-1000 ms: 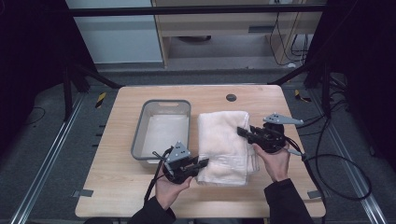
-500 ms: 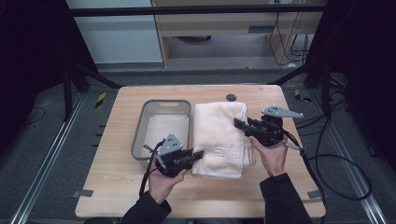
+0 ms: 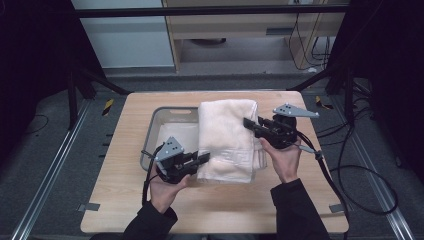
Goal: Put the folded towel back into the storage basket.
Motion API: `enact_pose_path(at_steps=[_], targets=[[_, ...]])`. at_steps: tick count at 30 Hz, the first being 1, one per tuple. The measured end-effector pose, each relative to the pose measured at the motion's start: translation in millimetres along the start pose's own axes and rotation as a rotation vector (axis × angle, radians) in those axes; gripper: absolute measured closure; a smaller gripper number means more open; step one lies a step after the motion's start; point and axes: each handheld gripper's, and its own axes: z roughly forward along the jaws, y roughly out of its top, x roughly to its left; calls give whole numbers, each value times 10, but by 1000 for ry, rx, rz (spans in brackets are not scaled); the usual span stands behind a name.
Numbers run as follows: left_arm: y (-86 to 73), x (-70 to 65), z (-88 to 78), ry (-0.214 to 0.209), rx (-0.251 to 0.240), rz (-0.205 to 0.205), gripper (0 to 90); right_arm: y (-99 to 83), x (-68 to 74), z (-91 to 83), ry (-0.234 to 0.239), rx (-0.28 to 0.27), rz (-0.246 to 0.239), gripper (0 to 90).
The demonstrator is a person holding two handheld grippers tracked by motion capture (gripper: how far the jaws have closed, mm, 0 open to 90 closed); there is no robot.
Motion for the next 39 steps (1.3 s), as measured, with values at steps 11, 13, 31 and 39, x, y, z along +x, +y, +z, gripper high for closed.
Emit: enact_pose_path(at_steps=[11, 13, 31, 39], targets=[[49, 116, -147, 37, -26, -6, 777, 149, 131, 150, 9, -3, -16, 673], [58, 144, -185, 40, -34, -11, 777, 157, 138, 168, 12, -3, -15, 673], [157, 385, -510, 86, -77, -48, 776, 467, 465, 439, 34, -18, -59, 671], [153, 490, -623, 115, -85, -57, 776, 555, 590, 573, 45, -14, -71, 671]])
